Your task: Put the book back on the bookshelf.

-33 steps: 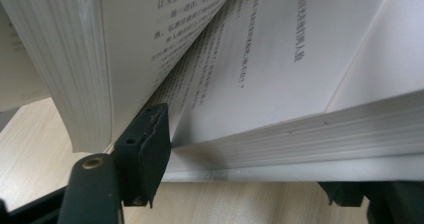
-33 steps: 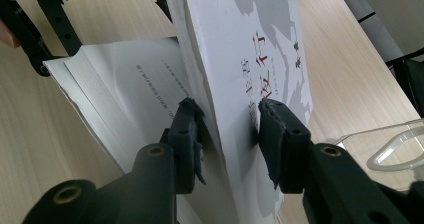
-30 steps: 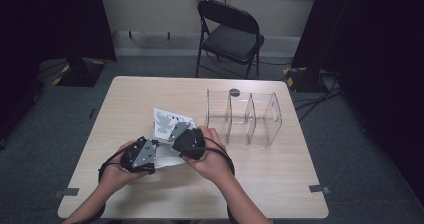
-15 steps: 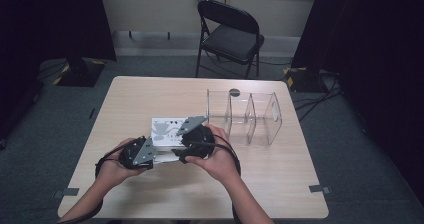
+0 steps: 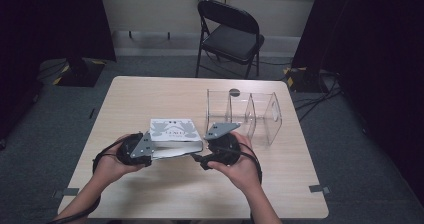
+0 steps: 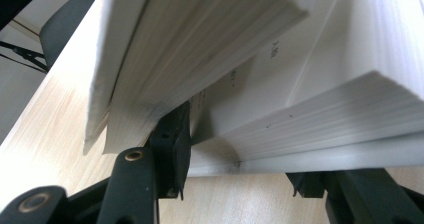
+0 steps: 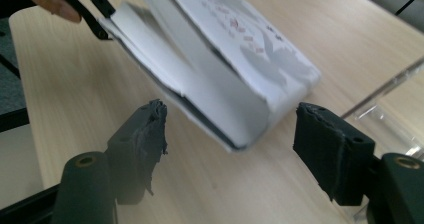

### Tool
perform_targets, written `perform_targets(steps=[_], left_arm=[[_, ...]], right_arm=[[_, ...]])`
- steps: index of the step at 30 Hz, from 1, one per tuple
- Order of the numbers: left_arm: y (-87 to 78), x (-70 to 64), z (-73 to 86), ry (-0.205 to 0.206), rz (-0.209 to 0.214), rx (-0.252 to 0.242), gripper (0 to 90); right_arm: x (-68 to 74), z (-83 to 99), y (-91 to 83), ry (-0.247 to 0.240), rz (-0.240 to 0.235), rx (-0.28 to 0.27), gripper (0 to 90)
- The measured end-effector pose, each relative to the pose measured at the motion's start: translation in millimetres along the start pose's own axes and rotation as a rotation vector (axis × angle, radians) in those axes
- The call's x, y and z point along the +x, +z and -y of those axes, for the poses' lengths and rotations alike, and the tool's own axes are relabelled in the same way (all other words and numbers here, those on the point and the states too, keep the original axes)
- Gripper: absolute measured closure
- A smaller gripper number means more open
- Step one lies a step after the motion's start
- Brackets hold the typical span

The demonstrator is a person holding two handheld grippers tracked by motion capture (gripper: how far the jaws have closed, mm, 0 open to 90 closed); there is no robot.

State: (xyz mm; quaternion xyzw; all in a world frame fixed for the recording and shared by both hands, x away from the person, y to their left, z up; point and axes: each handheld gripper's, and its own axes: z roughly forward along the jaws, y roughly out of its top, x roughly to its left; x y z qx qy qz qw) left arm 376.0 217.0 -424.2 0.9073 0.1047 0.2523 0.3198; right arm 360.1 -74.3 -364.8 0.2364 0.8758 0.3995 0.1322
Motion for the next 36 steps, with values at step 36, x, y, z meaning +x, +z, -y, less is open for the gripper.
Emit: perform_targets(steps=[36], left_arm=[[-20.8, 14.6, -15.0, -0.042, 0.08, 0.073, 56.4]], right_arm=[[-11.5, 109.7, 69.3, 0.124, 0.02, 0.12, 18.4]])
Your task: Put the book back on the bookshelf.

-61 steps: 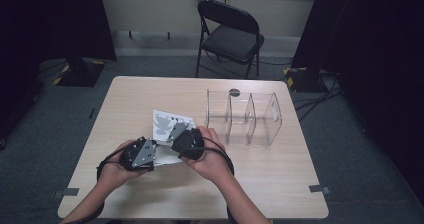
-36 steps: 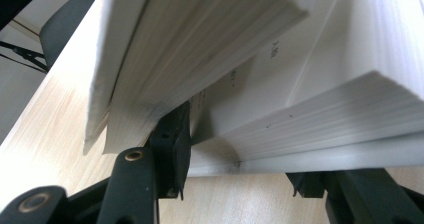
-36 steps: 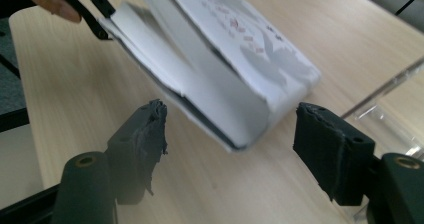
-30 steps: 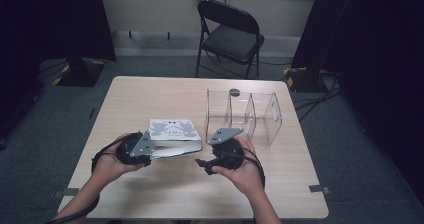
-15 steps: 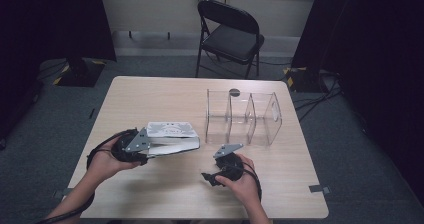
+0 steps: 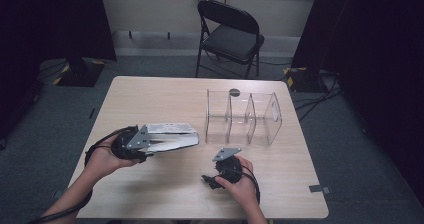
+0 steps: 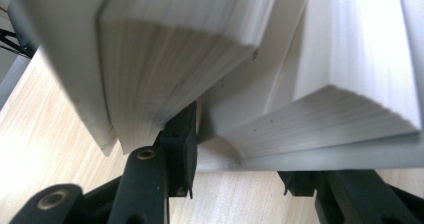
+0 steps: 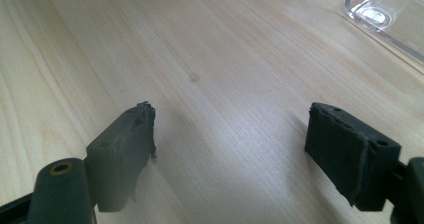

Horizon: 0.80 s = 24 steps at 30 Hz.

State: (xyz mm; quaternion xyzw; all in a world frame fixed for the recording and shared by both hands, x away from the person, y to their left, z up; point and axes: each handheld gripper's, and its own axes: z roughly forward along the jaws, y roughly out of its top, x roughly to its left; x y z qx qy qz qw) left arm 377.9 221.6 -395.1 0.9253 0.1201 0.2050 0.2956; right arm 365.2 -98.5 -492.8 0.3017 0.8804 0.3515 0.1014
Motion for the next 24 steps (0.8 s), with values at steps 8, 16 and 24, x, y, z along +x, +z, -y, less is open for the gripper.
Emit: perform_targets(steps=[8, 16, 24], left_arm=[[-6.8, 3.3, -3.6, 0.005, 0.014, 0.023, 58.0], [-11.3, 7.0, -7.3, 0.008, 0.04, 0.036, 59.1], [-19.3, 7.6, -8.5, -0.014, 0.078, 0.013, 61.6]], right_arm=[[1.0, 3.5, 2.4, -0.014, 0.026, -0.033, 17.2], [-0.1, 7.3, 4.2, -0.013, 0.037, -0.079, 16.8], [-0.1, 7.2, 4.4, -0.011, 0.035, -0.078, 16.8]])
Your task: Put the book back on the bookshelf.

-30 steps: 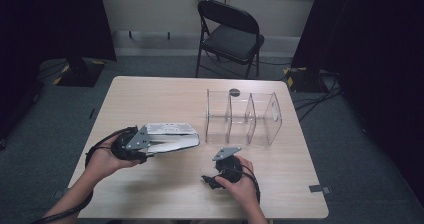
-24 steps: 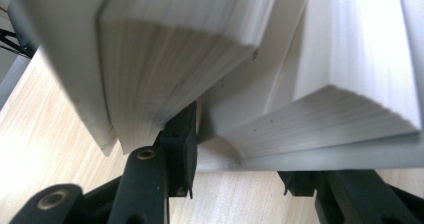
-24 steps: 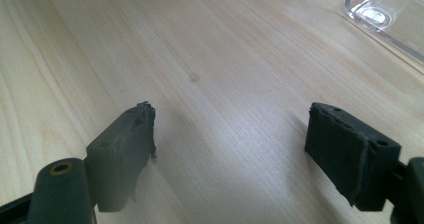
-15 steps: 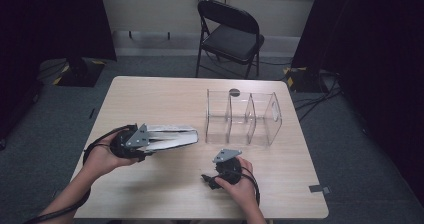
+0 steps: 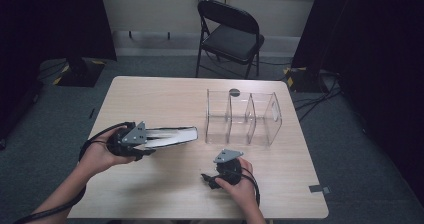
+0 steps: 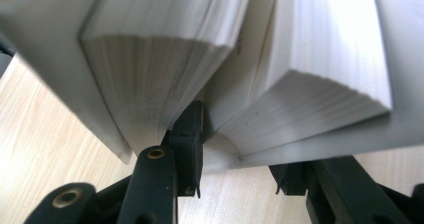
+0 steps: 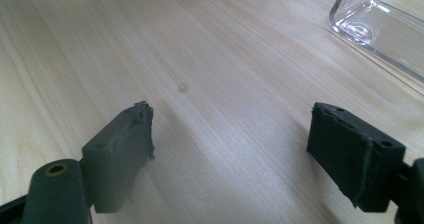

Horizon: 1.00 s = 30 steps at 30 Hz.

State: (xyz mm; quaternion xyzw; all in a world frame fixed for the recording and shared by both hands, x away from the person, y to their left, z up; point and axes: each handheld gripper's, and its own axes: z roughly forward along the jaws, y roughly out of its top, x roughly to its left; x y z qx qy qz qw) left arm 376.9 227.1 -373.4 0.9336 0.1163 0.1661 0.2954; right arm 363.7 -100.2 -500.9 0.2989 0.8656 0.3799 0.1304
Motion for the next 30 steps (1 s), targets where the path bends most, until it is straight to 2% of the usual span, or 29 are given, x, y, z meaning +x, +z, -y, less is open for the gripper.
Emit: perform_targets(steps=[7, 8, 9, 14, 19, 21, 30], left_arm=[[-3.6, 0.9, -0.7, -0.006, 0.021, -0.002, 62.3], [-5.1, 1.5, -1.3, 0.001, 0.026, 0.011, 62.7], [-6.1, 1.0, -1.4, -0.01, 0.031, 0.003, 62.8], [-8.5, 1.2, -2.6, 0.0, 0.05, 0.015, 63.5], [-10.1, 0.4, -2.5, -0.007, 0.067, -0.006, 63.8], [-12.1, 0.3, -3.6, -0.003, 0.077, 0.01, 63.9], [-13.6, -0.1, -2.8, -0.008, 0.069, 0.002, 66.0]], right_arm=[[0.0, 0.0, 0.0, 0.0, 0.0, 0.0, 16.8], [0.0, 0.0, 0.0, 0.0, 0.0, 0.0, 16.8], [0.0, 0.0, 0.0, 0.0, 0.0, 0.0, 16.8], [0.0, 0.0, 0.0, 0.0, 0.0, 0.0, 16.8], [0.0, 0.0, 0.0, 0.0, 0.0, 0.0, 16.8], [0.0, 0.0, 0.0, 0.0, 0.0, 0.0, 16.8], [0.0, 0.0, 0.0, 0.0, 0.0, 0.0, 16.8]])
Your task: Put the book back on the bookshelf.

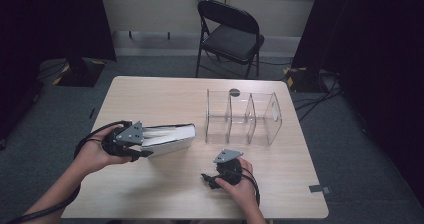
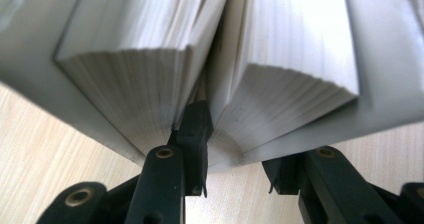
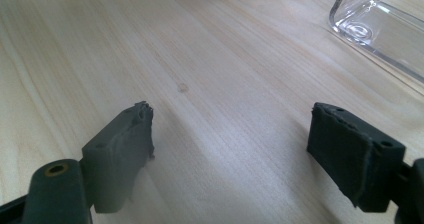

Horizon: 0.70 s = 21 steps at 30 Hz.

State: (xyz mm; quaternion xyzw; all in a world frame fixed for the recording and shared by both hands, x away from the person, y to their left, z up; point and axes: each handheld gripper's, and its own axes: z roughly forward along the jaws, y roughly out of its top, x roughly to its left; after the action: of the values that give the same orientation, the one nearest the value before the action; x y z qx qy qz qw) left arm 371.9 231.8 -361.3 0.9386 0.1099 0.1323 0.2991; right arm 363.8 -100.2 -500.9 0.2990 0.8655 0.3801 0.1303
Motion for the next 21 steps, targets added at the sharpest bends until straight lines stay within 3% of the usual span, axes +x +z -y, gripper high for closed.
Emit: perform_targets(steps=[4, 5, 7, 8, 12, 21], left_arm=[[-3.7, -0.6, -0.9, 0.008, 0.024, 0.01, 66.6], [-3.8, -1.3, 0.8, -0.008, 0.04, -0.019, 66.5], [-4.7, -0.9, 1.4, -0.012, 0.043, -0.014, 67.3], [-6.1, -0.2, 1.4, -0.008, 0.021, -0.005, 68.2], [-6.9, 4.8, 1.9, -0.028, 0.006, -0.009, 70.9], [-6.8, 13.3, 2.5, -0.051, 0.015, -0.01, 71.8]], right_arm=[[-0.2, -0.1, 0.1, -0.001, 0.0, 0.0, 16.8], [-0.2, -0.1, 0.1, -0.001, 0.001, 0.001, 16.8], [-0.3, -0.2, 0.2, -0.001, 0.001, 0.001, 16.8], [-0.3, -0.2, 0.2, -0.001, 0.001, 0.001, 16.8], [-0.3, -0.2, 0.3, -0.001, 0.002, 0.001, 16.8], [-0.5, -0.5, 0.6, -0.001, 0.001, 0.0, 16.8]])
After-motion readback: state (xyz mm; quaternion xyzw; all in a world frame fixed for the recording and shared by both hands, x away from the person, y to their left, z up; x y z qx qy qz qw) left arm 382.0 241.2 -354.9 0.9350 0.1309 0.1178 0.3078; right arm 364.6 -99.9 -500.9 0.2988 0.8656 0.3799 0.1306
